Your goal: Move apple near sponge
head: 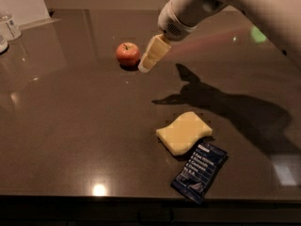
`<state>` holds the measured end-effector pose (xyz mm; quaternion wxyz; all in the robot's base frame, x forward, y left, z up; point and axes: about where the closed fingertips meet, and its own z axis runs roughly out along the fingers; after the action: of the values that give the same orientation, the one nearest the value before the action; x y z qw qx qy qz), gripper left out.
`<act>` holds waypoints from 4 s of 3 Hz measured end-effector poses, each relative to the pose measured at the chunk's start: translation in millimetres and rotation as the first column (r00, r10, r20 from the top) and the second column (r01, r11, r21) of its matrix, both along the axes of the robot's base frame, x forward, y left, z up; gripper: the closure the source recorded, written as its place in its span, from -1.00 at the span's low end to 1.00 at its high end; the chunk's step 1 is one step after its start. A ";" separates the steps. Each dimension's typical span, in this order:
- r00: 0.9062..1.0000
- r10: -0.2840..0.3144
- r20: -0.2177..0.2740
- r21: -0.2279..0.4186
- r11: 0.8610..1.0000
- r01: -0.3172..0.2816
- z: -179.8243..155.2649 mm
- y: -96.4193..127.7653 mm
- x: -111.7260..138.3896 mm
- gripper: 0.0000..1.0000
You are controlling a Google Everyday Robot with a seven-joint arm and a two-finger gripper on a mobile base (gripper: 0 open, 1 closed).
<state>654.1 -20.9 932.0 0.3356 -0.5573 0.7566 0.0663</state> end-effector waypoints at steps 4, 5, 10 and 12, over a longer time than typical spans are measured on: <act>0.988 -0.049 -0.148 -0.062 0.997 0.040 -41.5 58.2 104.6 -1.00; 0.986 -0.041 -0.160 -0.068 0.997 0.030 -45.8 60.7 103.3 -1.00; 0.968 0.060 -0.244 -0.028 0.997 -0.068 -57.9 80.2 65.5 0.25; 0.950 0.187 -0.251 -0.050 0.977 -0.206 -16.4 68.7 36.2 1.00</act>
Offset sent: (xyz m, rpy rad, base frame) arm 0.0936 0.0603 -0.0300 -0.0338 0.0835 -0.0158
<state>690.3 47.7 915.6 0.2099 -0.6298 0.7349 0.1388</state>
